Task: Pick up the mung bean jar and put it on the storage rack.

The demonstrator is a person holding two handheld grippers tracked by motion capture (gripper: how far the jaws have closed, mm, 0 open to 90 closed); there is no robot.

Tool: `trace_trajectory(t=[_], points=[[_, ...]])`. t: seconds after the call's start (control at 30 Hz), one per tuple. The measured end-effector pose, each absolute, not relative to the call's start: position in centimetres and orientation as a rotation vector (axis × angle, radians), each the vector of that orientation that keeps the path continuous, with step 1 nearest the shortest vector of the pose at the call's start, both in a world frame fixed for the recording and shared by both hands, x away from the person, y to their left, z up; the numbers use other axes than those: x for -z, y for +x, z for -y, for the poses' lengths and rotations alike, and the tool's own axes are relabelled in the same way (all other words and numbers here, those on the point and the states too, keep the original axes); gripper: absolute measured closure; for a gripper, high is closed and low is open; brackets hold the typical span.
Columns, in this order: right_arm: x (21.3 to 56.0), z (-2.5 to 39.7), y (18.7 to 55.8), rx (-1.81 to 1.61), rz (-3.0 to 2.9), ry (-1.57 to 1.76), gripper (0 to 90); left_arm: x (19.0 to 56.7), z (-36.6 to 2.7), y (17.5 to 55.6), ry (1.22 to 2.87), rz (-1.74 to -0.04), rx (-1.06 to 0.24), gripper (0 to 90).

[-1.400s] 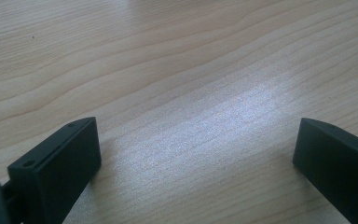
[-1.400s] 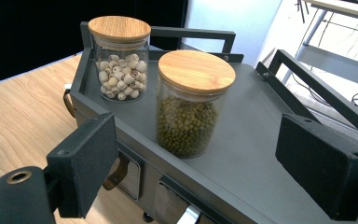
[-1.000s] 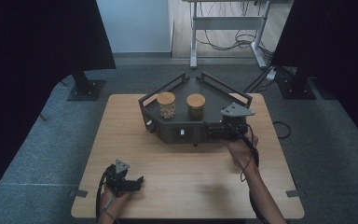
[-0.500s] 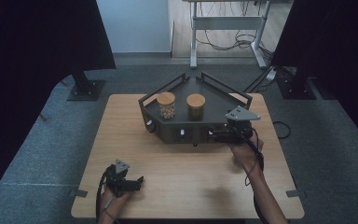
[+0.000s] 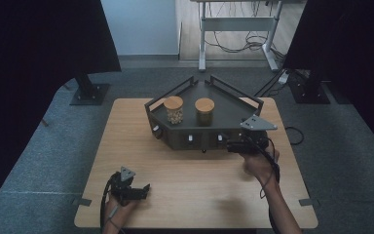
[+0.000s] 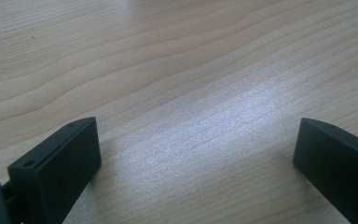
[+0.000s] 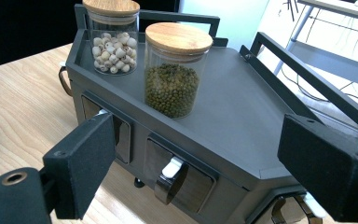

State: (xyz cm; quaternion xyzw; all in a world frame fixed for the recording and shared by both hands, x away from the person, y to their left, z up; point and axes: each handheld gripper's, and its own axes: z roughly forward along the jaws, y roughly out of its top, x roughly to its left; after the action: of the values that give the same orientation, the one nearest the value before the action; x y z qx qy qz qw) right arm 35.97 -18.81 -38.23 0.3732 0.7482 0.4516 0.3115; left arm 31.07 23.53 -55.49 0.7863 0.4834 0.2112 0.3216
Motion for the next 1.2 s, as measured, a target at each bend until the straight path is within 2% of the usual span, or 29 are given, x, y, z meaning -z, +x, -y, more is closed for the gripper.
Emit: trace_trajectory(t=[1.2], points=[[39.9, 21.3, 33.6, -1.142, -1.971, 1.011, 9.6, 55.5, -23.5, 31.1, 2.065, -1.270, -0.554, 0.5]])
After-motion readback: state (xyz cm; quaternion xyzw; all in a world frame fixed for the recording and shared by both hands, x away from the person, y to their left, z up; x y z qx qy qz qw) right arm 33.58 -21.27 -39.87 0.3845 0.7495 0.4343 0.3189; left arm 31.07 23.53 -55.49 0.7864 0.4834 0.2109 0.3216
